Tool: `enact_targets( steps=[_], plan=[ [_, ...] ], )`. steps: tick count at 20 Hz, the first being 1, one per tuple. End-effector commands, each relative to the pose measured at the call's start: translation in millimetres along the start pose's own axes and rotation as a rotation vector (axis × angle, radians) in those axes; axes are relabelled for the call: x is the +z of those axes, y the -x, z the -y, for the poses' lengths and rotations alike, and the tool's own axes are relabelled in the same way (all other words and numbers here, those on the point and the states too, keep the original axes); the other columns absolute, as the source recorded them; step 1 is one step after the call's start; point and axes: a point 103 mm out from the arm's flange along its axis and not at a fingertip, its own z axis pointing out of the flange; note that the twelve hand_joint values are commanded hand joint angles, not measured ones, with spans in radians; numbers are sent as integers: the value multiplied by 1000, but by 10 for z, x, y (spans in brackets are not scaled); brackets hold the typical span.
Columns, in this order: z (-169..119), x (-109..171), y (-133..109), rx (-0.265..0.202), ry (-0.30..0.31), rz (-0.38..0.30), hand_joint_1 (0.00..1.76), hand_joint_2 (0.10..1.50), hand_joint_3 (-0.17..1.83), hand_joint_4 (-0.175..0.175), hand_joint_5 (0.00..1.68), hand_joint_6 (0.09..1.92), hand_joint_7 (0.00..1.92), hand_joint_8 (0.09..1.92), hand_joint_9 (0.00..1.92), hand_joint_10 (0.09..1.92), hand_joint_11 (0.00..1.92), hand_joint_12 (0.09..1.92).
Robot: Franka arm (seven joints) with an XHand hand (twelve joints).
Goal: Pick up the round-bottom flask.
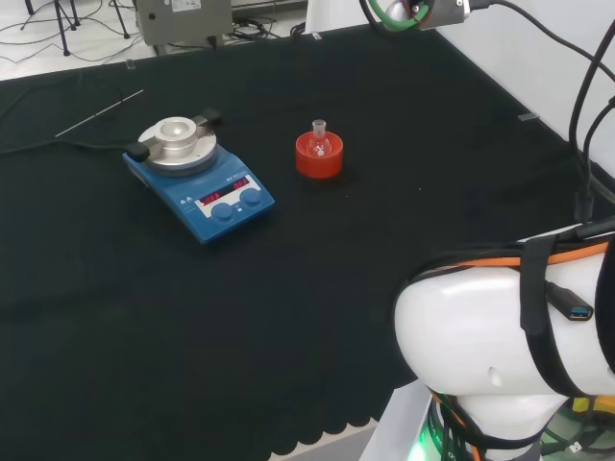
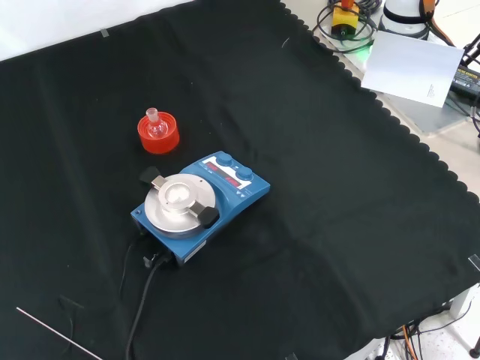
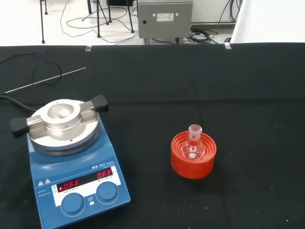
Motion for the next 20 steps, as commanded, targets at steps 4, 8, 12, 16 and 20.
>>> enact_targets(
  steps=[4,8,12,16,20],
  plan=[
    [107,-151,-206,-9,11,10,14,1220,406,12,248,87,67,474,145,567,2,1103],
    [97,-132,-259,-9,4,11,0,1234,388,13,248,87,67,464,140,565,0,1097],
    [31,-54,-198,7,-6,4,0,1241,367,13,253,87,73,456,142,565,0,1099],
    [-57,78,-76,40,-10,23,62,1215,314,11,253,87,81,443,153,570,0,1105],
    [-155,240,-53,64,19,-1,264,1149,270,-1,285,87,118,458,212,601,0,1175]
  ],
)
